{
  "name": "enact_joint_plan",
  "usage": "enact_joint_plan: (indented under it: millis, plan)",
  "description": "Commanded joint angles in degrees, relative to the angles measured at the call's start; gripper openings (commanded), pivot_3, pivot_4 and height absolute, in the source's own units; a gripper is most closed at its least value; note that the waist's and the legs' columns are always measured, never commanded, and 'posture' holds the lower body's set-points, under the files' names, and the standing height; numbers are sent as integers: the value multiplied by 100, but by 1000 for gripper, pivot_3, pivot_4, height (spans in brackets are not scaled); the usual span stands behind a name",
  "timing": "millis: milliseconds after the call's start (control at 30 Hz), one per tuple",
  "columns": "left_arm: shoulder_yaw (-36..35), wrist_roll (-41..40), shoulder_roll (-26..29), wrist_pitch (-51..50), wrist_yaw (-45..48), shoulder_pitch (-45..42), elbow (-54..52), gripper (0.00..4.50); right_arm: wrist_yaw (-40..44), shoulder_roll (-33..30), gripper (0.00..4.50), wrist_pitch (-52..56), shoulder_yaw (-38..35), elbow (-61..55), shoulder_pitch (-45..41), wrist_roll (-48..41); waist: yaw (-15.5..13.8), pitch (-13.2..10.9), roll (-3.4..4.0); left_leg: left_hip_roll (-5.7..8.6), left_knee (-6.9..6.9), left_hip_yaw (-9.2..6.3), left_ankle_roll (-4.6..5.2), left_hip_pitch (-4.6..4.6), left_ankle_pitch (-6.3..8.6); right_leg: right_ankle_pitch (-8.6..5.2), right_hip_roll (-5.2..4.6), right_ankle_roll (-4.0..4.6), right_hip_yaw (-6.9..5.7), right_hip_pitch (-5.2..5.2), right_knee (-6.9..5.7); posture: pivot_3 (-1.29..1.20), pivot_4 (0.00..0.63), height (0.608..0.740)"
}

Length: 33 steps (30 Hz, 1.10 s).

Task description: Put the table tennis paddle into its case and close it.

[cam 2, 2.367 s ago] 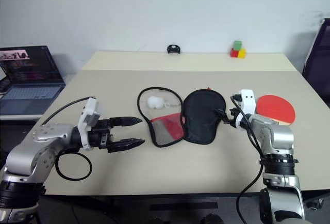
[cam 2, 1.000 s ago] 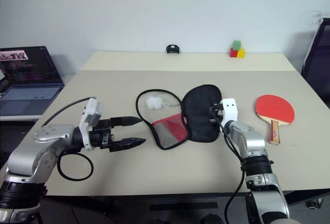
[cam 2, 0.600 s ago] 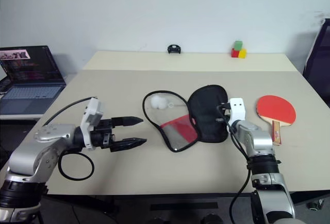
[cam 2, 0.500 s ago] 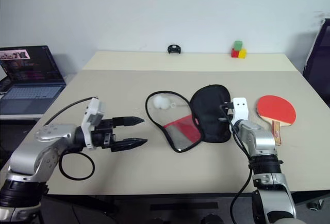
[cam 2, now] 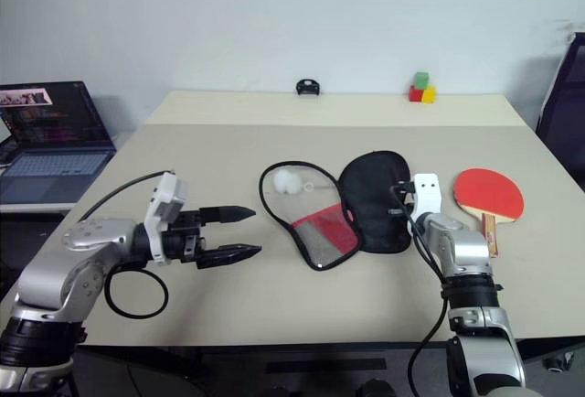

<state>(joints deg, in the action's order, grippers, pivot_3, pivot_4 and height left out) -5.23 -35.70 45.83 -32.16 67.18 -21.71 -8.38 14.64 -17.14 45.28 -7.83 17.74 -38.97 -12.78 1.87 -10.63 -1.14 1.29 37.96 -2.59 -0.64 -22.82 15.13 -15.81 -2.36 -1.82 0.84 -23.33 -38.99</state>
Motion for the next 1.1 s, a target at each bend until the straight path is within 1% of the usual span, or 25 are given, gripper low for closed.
enact_joint_plan:
  millis: [33, 1100]
  plan:
    - [-68, -31, 24, 60, 60, -88, -47, 4500, -35, -61, 25, -30, -113, -278, -36, -43, 0, 0, 0, 0, 0, 0, 0, 0, 0, 0, 0, 0, 0, 0, 0, 0, 150, 740]
    - [-68, -31, 24, 60, 60, -88, -47, 4500, -34, -61, 25, -29, -113, -279, -36, -42, 0, 0, 0, 0, 0, 0, 0, 0, 0, 0, 1, 0, 0, 0, 0, 0, 150, 740]
